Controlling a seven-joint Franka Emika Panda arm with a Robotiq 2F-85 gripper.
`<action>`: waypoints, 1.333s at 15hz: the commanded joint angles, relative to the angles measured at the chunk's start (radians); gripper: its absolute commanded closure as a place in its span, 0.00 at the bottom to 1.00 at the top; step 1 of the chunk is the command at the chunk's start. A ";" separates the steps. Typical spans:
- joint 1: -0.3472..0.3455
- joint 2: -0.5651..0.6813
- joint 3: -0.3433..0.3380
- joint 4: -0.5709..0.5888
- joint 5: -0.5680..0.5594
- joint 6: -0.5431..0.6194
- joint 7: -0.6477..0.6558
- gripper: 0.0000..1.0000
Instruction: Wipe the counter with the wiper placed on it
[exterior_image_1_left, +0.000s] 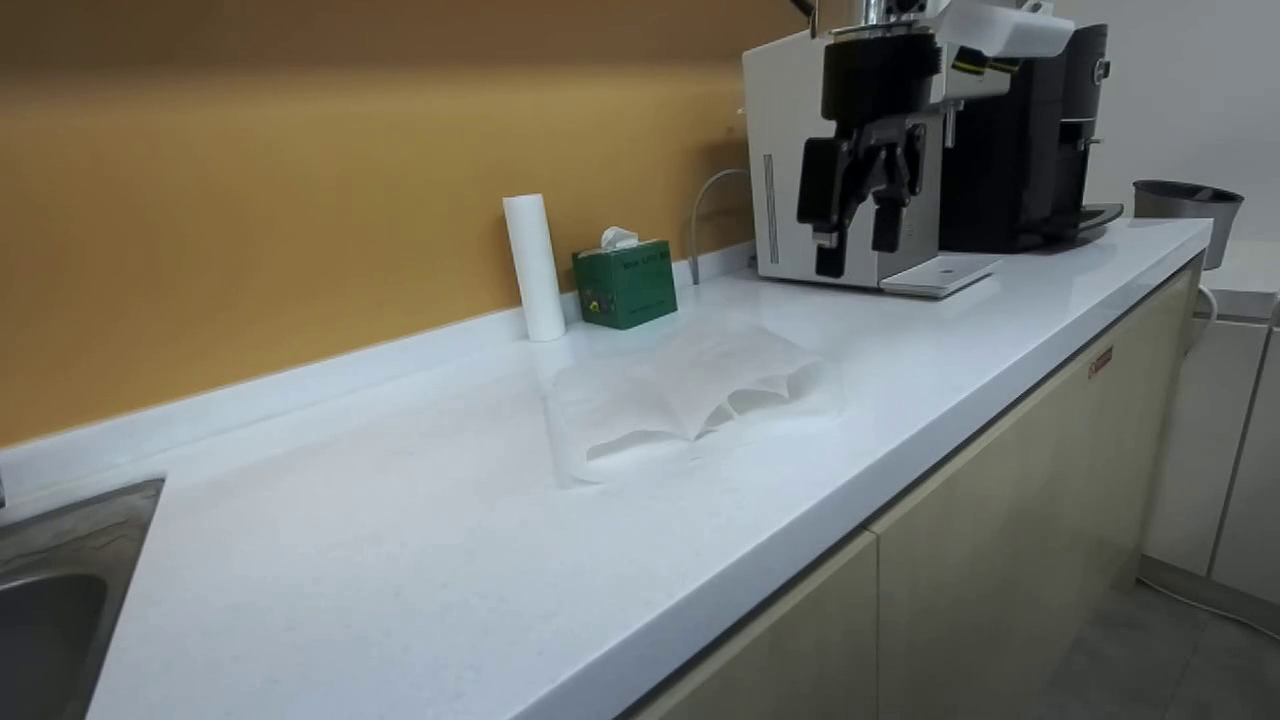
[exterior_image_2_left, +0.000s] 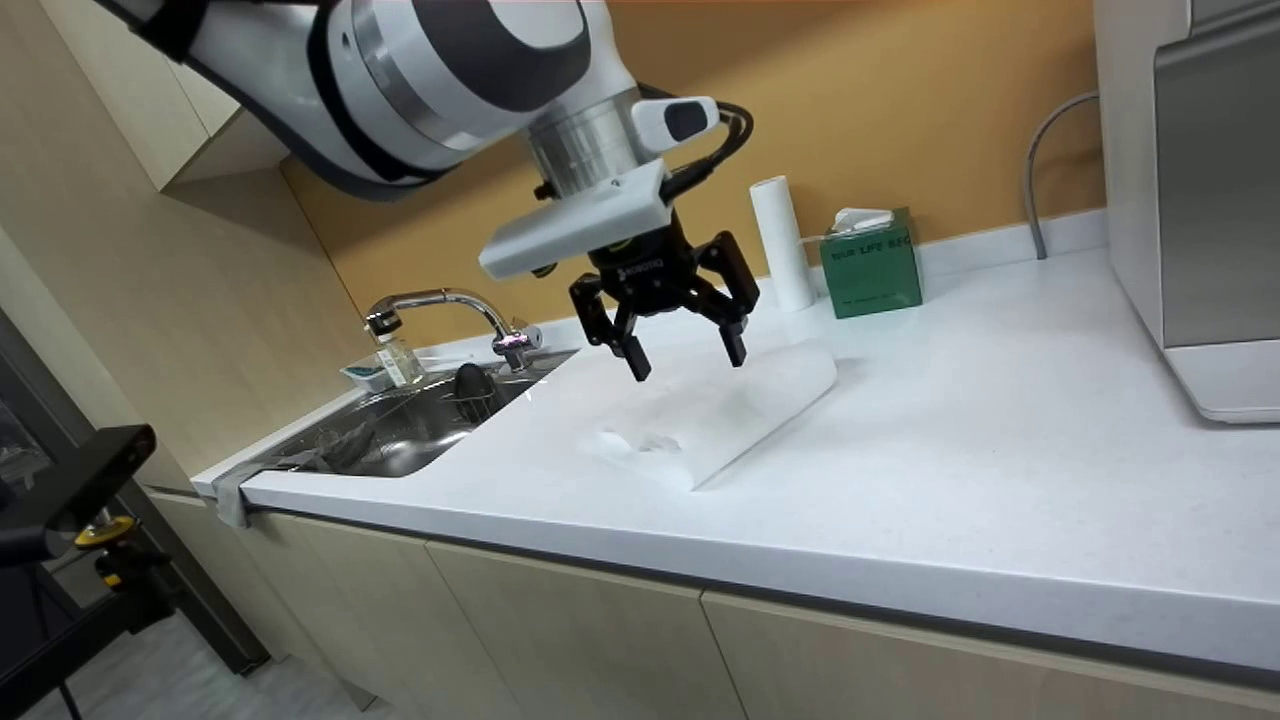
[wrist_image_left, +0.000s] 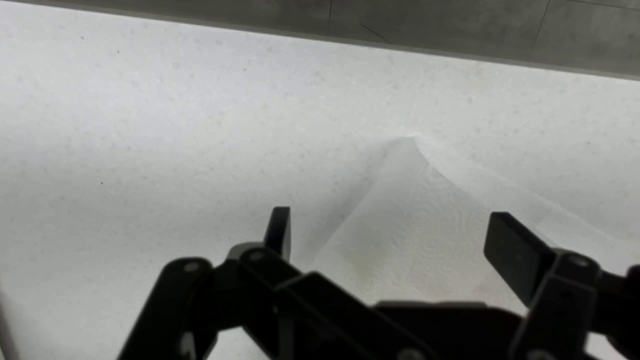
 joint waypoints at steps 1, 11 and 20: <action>0.010 0.107 0.009 0.091 0.004 0.021 0.040 0.00; 0.057 0.411 -0.003 0.348 -0.088 0.069 0.170 0.00; 0.067 0.520 0.016 0.464 -0.024 0.039 0.142 0.54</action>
